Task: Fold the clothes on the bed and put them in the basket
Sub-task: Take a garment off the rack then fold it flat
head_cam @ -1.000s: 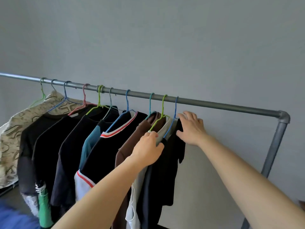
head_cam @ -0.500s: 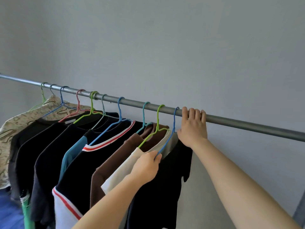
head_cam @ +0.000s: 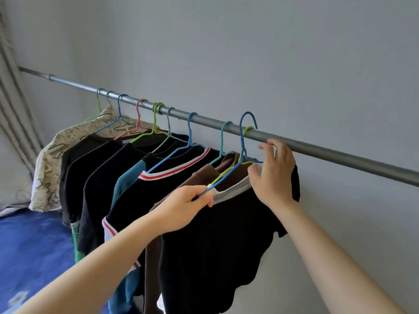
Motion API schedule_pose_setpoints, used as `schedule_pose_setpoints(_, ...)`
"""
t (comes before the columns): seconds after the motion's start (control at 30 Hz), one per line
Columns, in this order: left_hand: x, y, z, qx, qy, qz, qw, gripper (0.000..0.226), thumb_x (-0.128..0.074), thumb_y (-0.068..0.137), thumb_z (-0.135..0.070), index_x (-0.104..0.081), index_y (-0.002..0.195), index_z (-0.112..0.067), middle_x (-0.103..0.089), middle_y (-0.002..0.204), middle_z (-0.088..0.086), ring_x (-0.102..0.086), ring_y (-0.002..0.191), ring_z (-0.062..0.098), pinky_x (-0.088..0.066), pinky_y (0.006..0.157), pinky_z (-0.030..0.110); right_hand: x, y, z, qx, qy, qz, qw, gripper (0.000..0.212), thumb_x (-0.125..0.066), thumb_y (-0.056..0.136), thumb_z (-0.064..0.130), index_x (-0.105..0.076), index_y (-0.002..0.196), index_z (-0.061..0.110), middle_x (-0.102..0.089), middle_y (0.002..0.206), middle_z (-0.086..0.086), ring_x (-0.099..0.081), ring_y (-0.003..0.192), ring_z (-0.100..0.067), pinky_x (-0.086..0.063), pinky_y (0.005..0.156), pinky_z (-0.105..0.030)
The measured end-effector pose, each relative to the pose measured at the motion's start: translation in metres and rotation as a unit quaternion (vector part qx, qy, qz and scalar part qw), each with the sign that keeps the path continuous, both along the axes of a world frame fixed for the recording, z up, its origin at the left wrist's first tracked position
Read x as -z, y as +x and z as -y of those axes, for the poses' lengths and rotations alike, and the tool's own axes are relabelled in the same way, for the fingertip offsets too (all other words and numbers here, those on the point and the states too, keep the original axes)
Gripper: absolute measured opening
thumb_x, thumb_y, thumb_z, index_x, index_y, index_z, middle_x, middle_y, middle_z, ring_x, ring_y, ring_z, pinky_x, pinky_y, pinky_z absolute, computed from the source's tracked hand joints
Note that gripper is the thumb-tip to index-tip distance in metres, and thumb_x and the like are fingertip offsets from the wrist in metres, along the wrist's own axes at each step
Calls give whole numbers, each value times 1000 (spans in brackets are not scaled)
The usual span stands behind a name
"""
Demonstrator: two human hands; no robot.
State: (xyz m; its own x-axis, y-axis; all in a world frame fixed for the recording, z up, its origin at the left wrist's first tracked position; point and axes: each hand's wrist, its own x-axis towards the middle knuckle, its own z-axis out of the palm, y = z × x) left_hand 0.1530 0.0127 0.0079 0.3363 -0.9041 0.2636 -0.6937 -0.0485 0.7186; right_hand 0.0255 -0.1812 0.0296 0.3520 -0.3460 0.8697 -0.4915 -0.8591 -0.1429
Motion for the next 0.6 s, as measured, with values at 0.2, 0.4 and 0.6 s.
schedule_pose_setpoints(0.2,20,24,-78,-17,33,-5,999,27,-45,100,-37,-64,83,-28,-46,66,2,-40,54,11,-38,54,28,19,33,-78,-261,153,-48,952,17,-46,88,33,-50,74,24,-46,64,13,-47,63,-9,-40,63,-21)
schedule_pose_setpoints(0.4,34,56,-189,-102,48,-41,993,21,-60,93,-35,-69,77,-26,-52,63,-1,-42,56,7,-36,56,23,18,76,-174,-288,155,-95,940,43,-52,91,40,-41,53,25,-42,46,6,-46,48,-13,-29,47,-17)
schedule_pose_setpoints(0.6,46,94,-323,-256,-1,-50,965,11,-66,90,-26,-68,81,-33,-64,70,-16,-55,62,0,-40,65,17,13,130,-291,-319,154,-110,929,49,-59,90,36,-35,50,22,-39,43,6,-44,47,-10,-31,51,-27)
